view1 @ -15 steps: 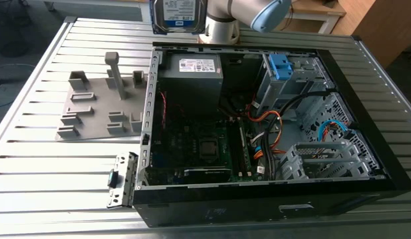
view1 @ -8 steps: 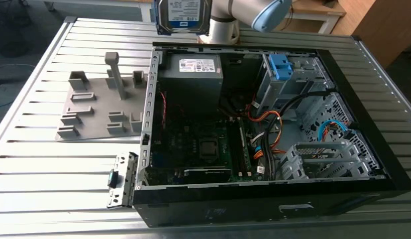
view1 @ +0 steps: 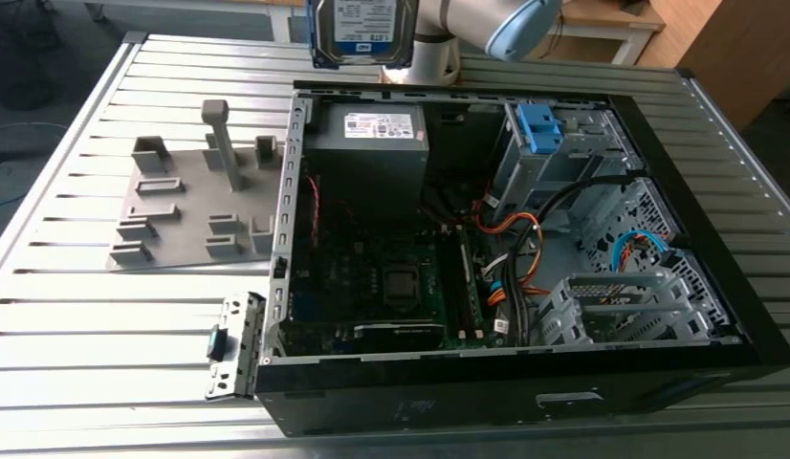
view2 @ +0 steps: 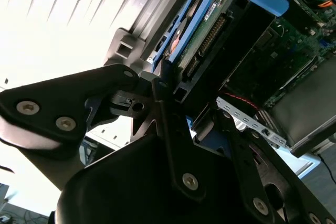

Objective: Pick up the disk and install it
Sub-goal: 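Pick up the disk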

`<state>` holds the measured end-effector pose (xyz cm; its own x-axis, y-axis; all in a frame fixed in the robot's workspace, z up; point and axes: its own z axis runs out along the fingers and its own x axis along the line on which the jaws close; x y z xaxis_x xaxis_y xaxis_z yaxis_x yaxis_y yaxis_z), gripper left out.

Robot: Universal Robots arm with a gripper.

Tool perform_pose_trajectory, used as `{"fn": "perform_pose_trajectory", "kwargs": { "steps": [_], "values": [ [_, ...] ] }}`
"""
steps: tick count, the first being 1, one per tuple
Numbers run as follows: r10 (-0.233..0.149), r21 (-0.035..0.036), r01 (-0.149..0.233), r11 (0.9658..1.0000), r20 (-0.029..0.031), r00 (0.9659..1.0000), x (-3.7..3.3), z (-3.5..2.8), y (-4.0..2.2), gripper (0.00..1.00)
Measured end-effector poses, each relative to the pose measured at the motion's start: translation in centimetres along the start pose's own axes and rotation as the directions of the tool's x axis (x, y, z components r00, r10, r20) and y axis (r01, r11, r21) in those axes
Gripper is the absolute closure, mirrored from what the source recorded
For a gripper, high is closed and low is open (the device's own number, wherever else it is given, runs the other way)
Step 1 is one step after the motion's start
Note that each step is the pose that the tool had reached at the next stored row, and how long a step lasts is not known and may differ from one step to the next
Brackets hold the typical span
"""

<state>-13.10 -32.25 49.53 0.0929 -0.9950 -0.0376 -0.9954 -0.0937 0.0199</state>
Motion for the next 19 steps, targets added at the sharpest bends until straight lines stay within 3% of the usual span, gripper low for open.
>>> {"fn": "perform_pose_trajectory", "kwargs": {
  "steps": [19],
  "values": [
    [0.0, -0.0001, 0.0, 1.0, 0.0001, 1.0, 0.58, -0.07, -2.49, 0.64]
  ]
}}
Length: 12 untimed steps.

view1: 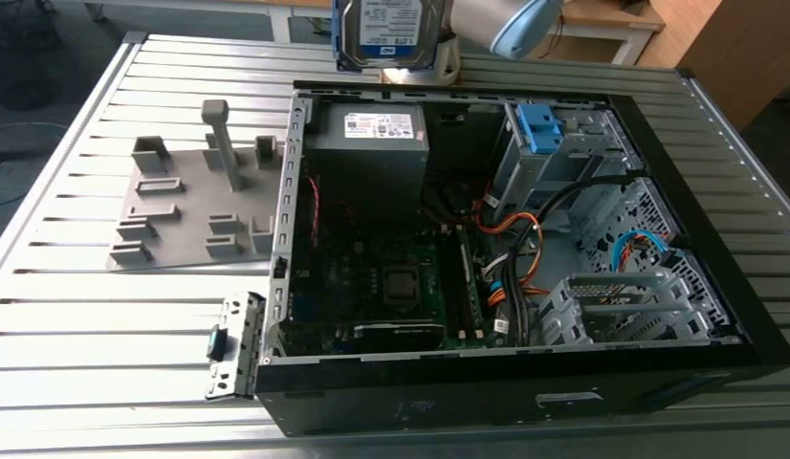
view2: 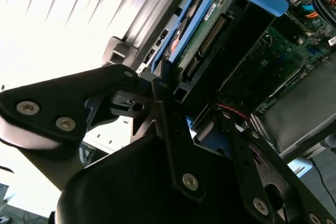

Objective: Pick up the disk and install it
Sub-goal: 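Pick up the disk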

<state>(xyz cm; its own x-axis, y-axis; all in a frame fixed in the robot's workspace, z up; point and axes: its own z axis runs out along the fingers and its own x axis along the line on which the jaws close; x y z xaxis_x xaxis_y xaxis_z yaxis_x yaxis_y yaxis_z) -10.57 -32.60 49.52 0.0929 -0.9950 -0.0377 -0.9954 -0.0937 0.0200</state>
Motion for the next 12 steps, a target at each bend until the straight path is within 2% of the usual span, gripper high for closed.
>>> {"fn": "perform_pose_trajectory", "kwargs": {
  "steps": [12],
  "values": [
    [0.0, -0.0001, 0.0, 1.0, 0.0, 1.0, 0.32, -0.04, -1.37, 0.64]
  ]
}}
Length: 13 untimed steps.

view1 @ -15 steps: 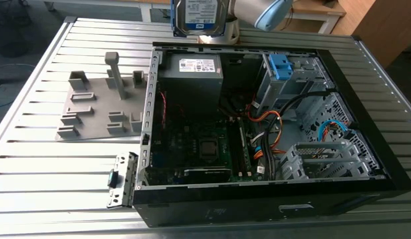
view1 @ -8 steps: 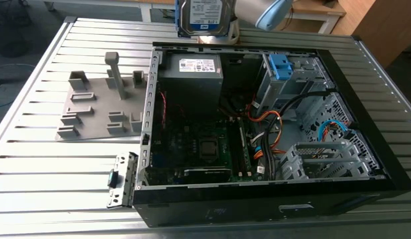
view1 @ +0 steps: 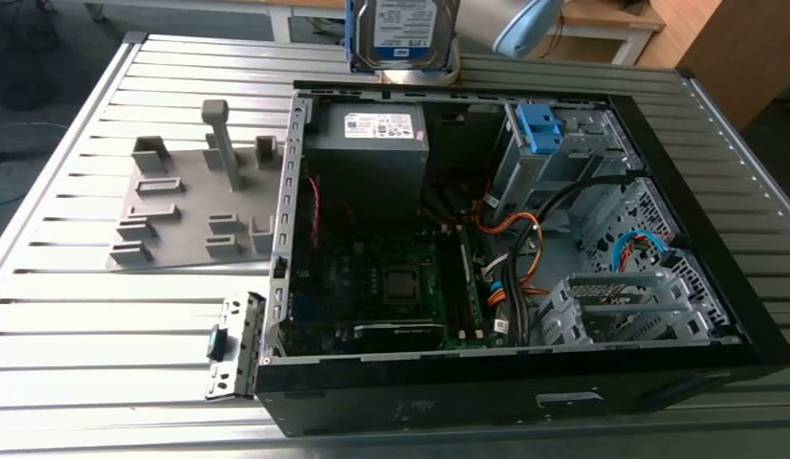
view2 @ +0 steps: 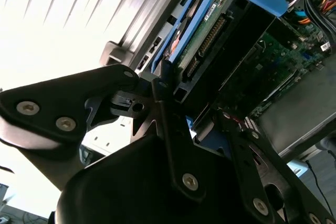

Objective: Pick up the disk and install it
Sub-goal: 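Pick up the disk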

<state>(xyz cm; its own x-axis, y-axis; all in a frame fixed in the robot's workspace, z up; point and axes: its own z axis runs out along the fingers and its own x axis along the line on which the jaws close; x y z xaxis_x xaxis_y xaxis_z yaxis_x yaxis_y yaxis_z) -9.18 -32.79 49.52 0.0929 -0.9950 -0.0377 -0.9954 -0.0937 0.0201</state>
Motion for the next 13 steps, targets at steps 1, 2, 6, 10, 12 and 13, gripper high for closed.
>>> {"fn": "perform_pose_trajectory", "kwargs": {
  "steps": [1, 2, 6, 10, 12, 13],
  "values": [
    [0.0, 0.0, 0.0, 1.0, 0.0, 1.0, 0.02, 0.0, -0.1, 0.64],
    [0.0, 0.0, 0.0, 1.0, 0.0, 1.0, 0.05, 0.0, -0.2, 0.64],
    [0.0, 0.0, 0.0, 1.0, 0.0, 1.0, 0.14, -0.02, -0.69, 0.64],
    [0.0, -0.0002, 0.0, 1.0, 0.0001, 1.0, 0.25, -0.03, -1.3, 0.64],
    [0.0, -0.0003, 0.0, 1.0, 0.0, 1.0, 0.3, -0.04, -1.65, 0.64],
    [0.0, -0.0003, 0.0, 1.0, 0.0001, 1.0, 0.34, -0.04, -1.82, 0.64]
  ]
}}
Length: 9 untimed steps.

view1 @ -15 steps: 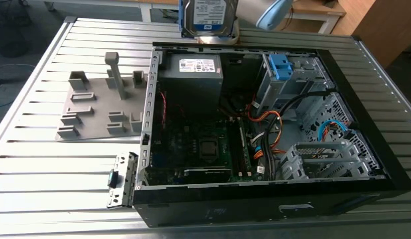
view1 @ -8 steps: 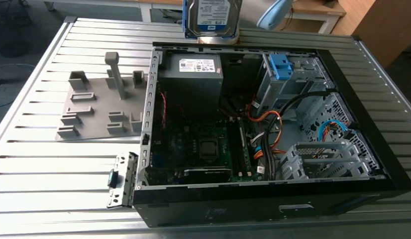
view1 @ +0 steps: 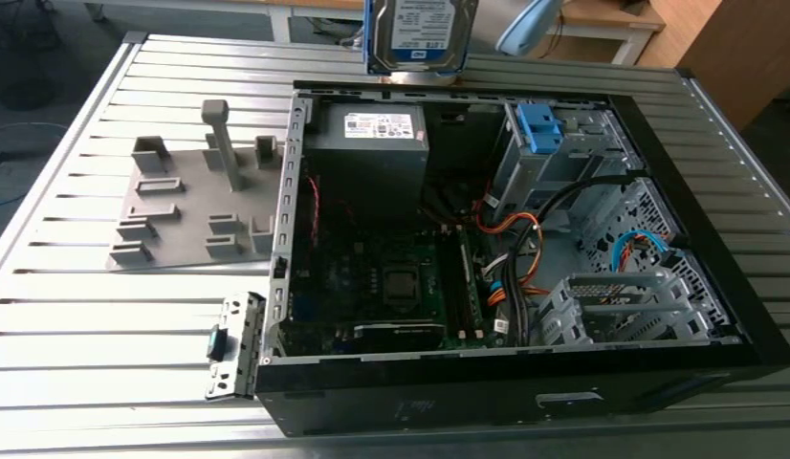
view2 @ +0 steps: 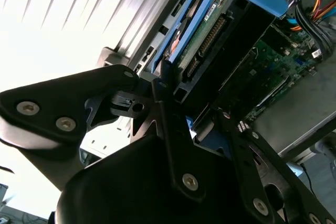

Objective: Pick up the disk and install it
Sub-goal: 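Pick up the disk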

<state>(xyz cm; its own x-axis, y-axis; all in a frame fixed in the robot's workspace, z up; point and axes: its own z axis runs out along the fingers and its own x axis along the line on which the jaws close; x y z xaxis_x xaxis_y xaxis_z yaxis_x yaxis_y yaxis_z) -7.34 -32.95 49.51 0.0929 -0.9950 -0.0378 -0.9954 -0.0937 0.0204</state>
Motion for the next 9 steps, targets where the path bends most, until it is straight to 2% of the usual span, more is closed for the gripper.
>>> {"fn": "perform_pose_trajectory", "kwargs": {
  "steps": [9],
  "values": [
    [0.0, -0.0012, 0.0, 1.0, 0.0, 1.0, 0.37, -0.04, -1.78, 0.64]
  ]
}}
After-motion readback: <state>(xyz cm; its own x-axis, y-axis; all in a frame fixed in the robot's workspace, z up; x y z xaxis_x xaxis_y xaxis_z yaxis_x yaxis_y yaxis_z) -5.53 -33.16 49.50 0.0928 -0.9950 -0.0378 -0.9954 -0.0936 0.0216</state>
